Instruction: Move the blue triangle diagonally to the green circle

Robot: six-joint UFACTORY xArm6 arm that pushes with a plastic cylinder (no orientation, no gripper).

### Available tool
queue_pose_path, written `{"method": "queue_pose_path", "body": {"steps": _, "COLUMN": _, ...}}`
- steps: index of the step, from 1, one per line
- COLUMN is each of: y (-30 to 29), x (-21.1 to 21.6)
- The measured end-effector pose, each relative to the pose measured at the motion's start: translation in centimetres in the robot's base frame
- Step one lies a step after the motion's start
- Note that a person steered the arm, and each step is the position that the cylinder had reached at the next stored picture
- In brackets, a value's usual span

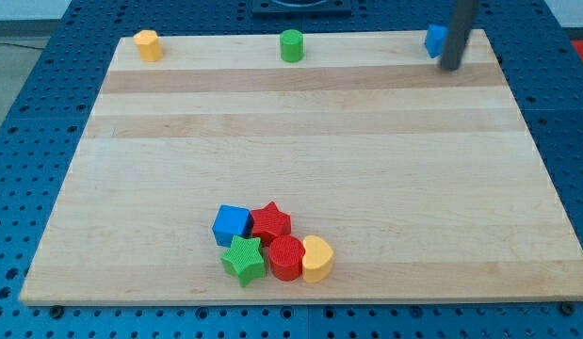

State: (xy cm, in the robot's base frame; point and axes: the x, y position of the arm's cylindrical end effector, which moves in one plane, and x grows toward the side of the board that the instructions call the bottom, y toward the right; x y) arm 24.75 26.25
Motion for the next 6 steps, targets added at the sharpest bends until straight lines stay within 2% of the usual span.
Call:
{"method": "queue_pose_path", "body": {"steps": 1, "y": 2.1, "x": -4.7}}
{"method": "queue_pose_path", "body": {"steps": 2, "y": -1.9, "x": -5.5}}
{"method": "queue_pose_path", "body": {"steps": 5, "y": -5.8, "x": -0.4}}
{"method": "queue_pose_path", "body": {"steps": 6, "y": -8.0, "x": 0.0}}
